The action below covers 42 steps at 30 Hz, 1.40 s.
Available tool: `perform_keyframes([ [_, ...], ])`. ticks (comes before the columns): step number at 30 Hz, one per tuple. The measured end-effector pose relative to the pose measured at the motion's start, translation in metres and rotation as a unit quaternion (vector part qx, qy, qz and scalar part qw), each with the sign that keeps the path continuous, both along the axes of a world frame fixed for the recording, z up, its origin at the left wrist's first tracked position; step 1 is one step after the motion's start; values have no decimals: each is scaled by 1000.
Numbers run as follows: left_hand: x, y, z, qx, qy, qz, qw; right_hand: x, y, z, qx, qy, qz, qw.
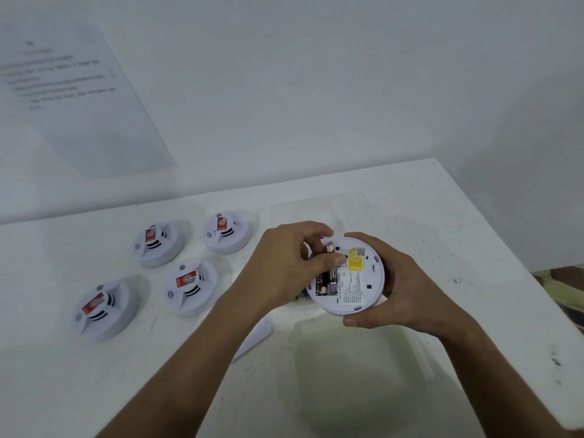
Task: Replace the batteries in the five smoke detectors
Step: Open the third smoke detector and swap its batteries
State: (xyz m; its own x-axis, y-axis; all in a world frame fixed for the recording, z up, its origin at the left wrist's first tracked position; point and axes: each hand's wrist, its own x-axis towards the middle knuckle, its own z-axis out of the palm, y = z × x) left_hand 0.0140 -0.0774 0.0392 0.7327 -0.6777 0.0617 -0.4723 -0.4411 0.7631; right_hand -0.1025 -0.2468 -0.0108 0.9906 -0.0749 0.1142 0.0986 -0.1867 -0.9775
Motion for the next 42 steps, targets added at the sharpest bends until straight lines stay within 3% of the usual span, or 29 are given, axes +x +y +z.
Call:
perform_keyframes([
  [4, -6, 13, -5, -21, -20, 0, 1000, 3, 2, -1, -1, 4, 4, 1000],
  [7, -4, 31, -7, -2, 49, -65, 997, 5, 3, 1, 3, 6, 7, 1000],
  [10, -1, 45, -11, 9, 63, -101, 993, 6, 6, 3, -7, 8, 16, 1000],
  [20, -2, 73, -15, -6, 2, -89, 996, 27, 30, 7, -20, 18, 50, 998],
  [25, -6, 95, -30, -23, 30, -16, 999, 35, 39, 3, 1, 3, 54, 999],
  [29, -7, 125, -55, 62, 18, 89, 994, 33, 34, 2, 2, -2, 50, 999],
  [34, -13, 147, -83, 222, -2, 111, 969, 27, 36, 0, -19, 17, 50, 998],
  [42, -22, 160, -99, 205, -61, 99, 972, 29, 48, -3, -19, 42, 91, 995],
])
